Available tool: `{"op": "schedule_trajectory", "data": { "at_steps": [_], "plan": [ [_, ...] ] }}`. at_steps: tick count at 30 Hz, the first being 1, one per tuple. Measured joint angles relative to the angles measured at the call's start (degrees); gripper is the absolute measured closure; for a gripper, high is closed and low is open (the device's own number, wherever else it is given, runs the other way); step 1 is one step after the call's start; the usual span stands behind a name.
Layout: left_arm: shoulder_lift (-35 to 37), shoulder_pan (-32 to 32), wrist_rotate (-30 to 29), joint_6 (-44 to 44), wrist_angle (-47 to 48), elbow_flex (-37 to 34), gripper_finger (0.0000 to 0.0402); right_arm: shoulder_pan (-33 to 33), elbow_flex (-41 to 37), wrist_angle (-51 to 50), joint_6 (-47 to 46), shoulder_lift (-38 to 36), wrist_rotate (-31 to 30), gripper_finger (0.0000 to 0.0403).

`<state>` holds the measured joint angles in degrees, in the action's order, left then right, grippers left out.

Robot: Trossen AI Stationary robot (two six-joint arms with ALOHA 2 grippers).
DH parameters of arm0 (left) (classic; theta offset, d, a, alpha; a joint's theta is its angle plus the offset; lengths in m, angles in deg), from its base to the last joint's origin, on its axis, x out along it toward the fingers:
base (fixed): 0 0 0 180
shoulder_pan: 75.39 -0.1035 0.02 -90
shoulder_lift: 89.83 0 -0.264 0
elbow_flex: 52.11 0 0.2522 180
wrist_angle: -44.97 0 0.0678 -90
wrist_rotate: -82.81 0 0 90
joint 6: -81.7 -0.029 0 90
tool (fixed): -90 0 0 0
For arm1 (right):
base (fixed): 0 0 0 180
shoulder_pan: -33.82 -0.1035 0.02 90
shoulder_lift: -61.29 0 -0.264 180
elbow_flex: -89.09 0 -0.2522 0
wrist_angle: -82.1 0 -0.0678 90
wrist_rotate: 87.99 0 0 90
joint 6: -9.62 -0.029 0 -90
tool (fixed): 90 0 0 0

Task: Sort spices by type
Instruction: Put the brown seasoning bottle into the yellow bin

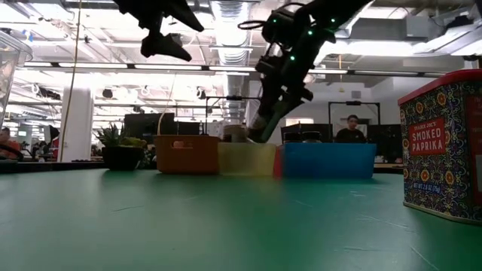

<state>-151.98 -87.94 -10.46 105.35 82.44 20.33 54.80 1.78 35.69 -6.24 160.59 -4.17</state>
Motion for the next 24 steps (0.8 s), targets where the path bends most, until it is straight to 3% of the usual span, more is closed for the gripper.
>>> {"op": "schedule_trajectory", "data": {
  "at_steps": [5, 19, 24],
  "plan": [
    [0.0, 1.6, 0.0, 0.9, -0.1, 0.0, 0.0045, 0.9, 3.3, -3.4, 2.1, 2.6, 0.1, 0.0091],
    [0.0, 2.0, -2.3, 8.7, -1.3, 0.0, 0.0045, 0.7, 3.3, -2.4, 5.8, 7.9, 3.5, 0.0088],
    [-0.1, 2.0, -4.5, 10.4, -2.5, 0.0, 0.0045, 1.0, 3.3, -1.0, 5.9, 8.3, 4.5, 0.0062]
  ]
}}
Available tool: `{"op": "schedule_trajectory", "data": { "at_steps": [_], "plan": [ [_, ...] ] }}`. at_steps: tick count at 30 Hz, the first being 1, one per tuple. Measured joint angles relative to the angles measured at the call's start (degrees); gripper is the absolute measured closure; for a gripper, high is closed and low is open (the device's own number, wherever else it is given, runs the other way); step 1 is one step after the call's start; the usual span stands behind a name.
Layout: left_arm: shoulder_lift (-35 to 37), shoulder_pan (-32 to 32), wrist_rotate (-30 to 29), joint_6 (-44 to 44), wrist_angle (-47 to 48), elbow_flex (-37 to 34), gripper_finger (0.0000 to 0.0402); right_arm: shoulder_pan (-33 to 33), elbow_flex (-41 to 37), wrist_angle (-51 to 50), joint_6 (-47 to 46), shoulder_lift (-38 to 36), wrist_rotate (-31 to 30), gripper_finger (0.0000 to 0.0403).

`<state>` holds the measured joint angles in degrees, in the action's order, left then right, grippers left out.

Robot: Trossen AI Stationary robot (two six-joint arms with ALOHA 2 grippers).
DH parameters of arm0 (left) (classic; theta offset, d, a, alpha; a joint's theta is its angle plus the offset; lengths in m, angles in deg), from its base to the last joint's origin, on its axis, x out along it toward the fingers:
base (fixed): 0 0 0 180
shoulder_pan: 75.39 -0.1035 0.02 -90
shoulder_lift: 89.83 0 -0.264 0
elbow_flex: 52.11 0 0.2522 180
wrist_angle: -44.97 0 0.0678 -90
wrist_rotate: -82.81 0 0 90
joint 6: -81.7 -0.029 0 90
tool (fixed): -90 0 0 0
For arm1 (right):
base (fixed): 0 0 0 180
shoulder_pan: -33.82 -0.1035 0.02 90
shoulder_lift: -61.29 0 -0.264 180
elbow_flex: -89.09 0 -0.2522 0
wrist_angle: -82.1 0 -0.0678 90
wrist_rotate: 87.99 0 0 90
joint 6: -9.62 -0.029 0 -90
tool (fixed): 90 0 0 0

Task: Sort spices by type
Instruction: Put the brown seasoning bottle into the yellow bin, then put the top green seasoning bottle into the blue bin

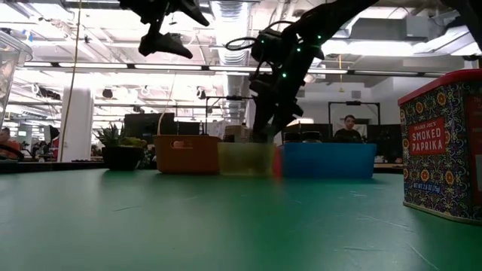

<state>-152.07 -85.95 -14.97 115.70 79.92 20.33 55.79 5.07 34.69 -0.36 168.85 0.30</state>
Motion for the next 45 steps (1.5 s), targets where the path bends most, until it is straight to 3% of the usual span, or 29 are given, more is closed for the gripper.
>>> {"op": "schedule_trajectory", "data": {
  "at_steps": [5, 11, 21, 26, 33, 40, 45],
  "plan": [
    [0.0, 0.0, -0.2, 0.6, -0.4, 0.0, 0.0045, 0.4, 0.1, 0.0, 0.0, -0.1, 3.3, 0.0011],
    [0.0, 0.0, -0.8, -0.5, -0.2, 0.0, 0.0045, 0.2, 2.7, -6.3, 0.0, -1.2, 3.4, 0.0015],
    [-0.9, 0.0, -0.8, -0.6, 0.5, 0.0, 0.0045, -8.5, -2.4, -12.6, -2.9, -15.9, -1.2, 0.0004],
    [-3.8, -0.2, -1.5, -2.3, -1.5, 0.0, 0.0045, -14.1, -9.6, -18.6, -11.0, -24.5, -2.4, 0.0005],
    [-10.2, -1.9, 0.2, -2.1, -11.1, 0.5, 0.0045, -25.0, -16.9, -28.2, -29.1, -35.9, -7.0, 0.0005],
    [-17.2, -1.9, 3.0, -5.3, -11.0, 7.4, 0.0045, -34.2, -23.2, -30.9, -39.0, -39.9, -7.5, 0.0005],
    [-20.9, -1.2, 3.0, -8.4, -4.3, 14.9, 0.0045, -39.5, -25.5, -30.8, -42.8, -40.2, -7.4, 0.0005]
  ]
}}
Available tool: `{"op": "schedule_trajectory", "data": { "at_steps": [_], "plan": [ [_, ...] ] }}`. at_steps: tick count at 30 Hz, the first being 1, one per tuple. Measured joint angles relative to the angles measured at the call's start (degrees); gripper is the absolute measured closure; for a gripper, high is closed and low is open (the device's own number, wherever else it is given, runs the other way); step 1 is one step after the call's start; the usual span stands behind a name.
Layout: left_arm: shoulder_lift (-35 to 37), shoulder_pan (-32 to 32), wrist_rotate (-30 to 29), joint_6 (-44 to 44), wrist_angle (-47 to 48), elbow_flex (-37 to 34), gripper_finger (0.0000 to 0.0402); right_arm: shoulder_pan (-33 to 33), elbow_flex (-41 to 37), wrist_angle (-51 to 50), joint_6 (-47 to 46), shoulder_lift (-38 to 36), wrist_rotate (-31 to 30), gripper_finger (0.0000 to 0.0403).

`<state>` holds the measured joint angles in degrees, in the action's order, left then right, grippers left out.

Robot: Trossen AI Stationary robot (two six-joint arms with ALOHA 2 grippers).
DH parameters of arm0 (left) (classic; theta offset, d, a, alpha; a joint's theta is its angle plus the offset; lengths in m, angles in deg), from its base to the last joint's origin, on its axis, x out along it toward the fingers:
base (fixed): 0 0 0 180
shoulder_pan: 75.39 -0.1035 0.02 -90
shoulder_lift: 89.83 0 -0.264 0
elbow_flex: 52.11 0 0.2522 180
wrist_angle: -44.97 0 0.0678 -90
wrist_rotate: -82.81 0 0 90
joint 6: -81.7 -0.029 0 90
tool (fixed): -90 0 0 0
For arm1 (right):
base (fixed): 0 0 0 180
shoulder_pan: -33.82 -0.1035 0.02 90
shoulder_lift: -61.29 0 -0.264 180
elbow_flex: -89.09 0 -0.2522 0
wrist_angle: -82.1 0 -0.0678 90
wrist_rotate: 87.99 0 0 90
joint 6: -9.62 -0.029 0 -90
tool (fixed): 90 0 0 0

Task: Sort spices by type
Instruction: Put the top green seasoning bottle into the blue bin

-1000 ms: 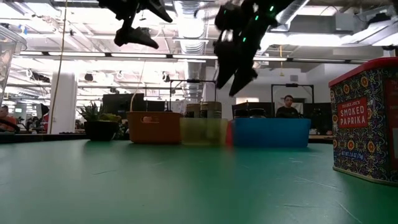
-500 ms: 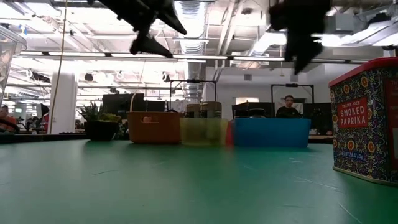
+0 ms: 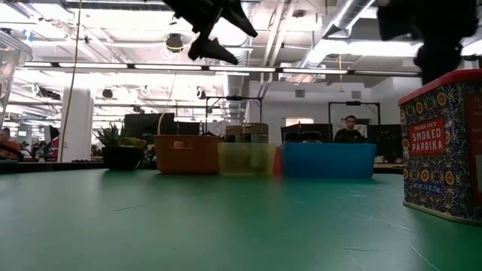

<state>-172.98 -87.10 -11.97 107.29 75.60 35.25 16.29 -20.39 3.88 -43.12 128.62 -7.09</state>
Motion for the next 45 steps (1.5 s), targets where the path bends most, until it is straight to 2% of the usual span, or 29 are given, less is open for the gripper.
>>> {"op": "schedule_trajectory", "data": {
  "at_steps": [9, 17, 21, 28, 31, 35, 41, 45],
  "plan": [
    [-4.2, 0.2, -0.2, -4.0, 10.1, 9.7, 0.0045, -4.3, -7.9, 4.0, -2.9, 0.1, 0.3, 0.0005],
    [-4.2, 0.5, -0.6, -2.2, 11.6, 10.3, 0.0045, -4.5, -14.6, 12.0, -2.9, 0.2, 1.9, 0.001],
    [-4.2, 1.6, -0.7, -1.8, 12.6, 10.3, 0.0045, -2.4, -16.3, 14.2, -0.3, 0.2, 4.6, 0.0042],
    [-3.3, 2.9, 0.5, -1.1, 13.5, 10.3, 0.0045, 3.1, -17.6, 16.4, 7.5, 1.3, 9.3, 0.0142],
    [-1.3, 3.2, 1.0, -0.7, 13.7, 10.3, 0.0045, 6.3, -16.9, 16.4, 10.8, 1.3, 10.8, 0.0177],
    [0.8, 3.1, 0.2, -1.4, 16.4, 10.3, 0.0045, 12.0, -13.3, 15.8, 15.7, 1.4, 12.5, 0.0178],
    [2.3, 2.9, -2.6, -4.5, 22.0, 10.3, 0.0045, 20.3, -3.4, 15.4, 24.1, 1.4, 12.5, 0.0178],
    [1.7, 2.3, -2.6, -7.3, 22.4, 10.3, 0.0045, 26.2, 2.4, 17.6, 28.2, 1.4, 9.9, 0.0178]
  ]
}}
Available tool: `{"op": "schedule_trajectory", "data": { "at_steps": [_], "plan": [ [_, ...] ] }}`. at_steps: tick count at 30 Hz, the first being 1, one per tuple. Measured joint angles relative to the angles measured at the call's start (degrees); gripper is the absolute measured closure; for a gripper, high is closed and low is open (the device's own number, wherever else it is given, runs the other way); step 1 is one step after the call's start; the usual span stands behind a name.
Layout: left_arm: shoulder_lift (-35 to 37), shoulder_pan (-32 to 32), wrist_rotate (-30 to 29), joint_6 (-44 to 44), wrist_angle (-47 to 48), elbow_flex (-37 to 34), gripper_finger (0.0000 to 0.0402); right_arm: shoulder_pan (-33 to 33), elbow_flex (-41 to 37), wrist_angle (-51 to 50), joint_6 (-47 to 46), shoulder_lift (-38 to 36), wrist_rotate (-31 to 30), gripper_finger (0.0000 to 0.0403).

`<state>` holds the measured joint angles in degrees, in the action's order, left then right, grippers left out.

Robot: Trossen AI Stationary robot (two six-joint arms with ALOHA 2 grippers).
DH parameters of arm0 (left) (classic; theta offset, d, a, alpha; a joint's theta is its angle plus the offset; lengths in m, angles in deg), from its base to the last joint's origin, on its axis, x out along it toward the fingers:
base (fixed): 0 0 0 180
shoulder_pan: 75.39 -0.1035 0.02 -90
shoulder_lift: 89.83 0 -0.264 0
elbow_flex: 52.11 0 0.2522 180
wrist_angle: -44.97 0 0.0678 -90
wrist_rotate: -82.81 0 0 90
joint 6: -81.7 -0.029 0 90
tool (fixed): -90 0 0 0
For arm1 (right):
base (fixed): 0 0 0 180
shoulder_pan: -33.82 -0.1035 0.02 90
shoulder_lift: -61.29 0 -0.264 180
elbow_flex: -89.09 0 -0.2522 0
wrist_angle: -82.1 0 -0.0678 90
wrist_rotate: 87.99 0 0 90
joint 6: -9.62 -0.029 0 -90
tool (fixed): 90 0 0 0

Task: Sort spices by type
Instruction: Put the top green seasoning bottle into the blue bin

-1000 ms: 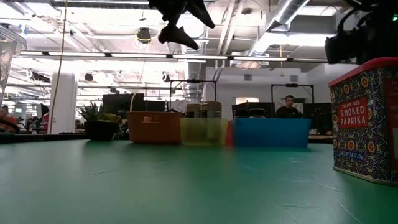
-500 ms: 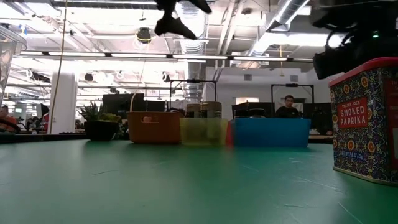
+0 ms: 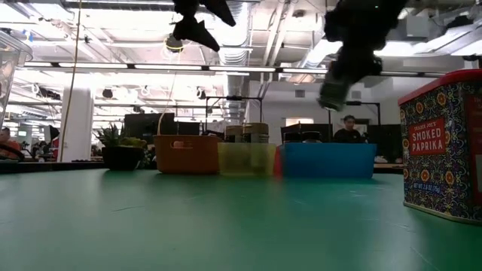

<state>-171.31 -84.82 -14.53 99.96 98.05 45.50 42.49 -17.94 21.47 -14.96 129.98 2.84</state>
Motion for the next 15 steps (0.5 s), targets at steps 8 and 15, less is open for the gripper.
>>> {"op": "schedule_trajectory", "data": {
  "at_steps": [8, 15],
  "plan": [
    [-0.2, -0.6, -0.2, -3.1, -1.4, -3.6, 0.0045, 13.4, 5.1, 1.0, 3.0, 8.5, -2.3, 0.0178],
    [-0.2, -1.1, 0.5, -3.3, -0.2, -7.0, 0.0045, 17.3, 9.7, 0.6, 3.2, 21.1, -2.3, 0.0175]
  ]
}}
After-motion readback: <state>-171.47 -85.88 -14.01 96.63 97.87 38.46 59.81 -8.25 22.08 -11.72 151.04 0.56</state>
